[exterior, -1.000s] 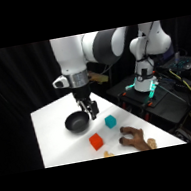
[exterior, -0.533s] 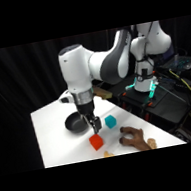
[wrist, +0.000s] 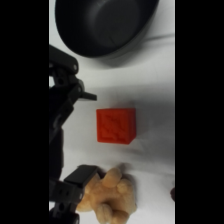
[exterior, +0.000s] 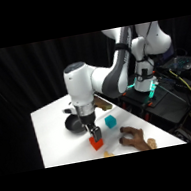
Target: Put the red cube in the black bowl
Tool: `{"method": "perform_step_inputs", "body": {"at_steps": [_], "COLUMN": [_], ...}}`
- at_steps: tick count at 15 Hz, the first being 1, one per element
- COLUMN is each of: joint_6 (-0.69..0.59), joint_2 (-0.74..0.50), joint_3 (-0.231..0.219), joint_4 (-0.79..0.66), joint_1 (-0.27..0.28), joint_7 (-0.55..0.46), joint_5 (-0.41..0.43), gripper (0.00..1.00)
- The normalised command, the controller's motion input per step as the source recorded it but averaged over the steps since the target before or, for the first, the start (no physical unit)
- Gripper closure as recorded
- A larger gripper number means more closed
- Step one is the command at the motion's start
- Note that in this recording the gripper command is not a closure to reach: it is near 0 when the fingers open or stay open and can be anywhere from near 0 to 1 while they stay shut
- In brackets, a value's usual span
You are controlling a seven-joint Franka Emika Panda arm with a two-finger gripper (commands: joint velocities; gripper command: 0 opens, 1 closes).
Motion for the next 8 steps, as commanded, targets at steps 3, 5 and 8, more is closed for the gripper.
{"method": "perform_step_inputs", "body": {"at_steps": [3, 5, 8], "joint_6": [0.11, 0.10, 0.11], "joint_2": [0.17, 0.17, 0.16], "joint_3": [-0.032, -0.033, -0.052], "joint_4": [0.15, 0.13, 0.11], "joint_1": [0.018, 0.034, 0.037], "joint_7": [0.01, 0.03, 0.03], "joint_5": [0.030, 0.030, 0.020], "gripper": [0.00, 0.00, 0.00]}}
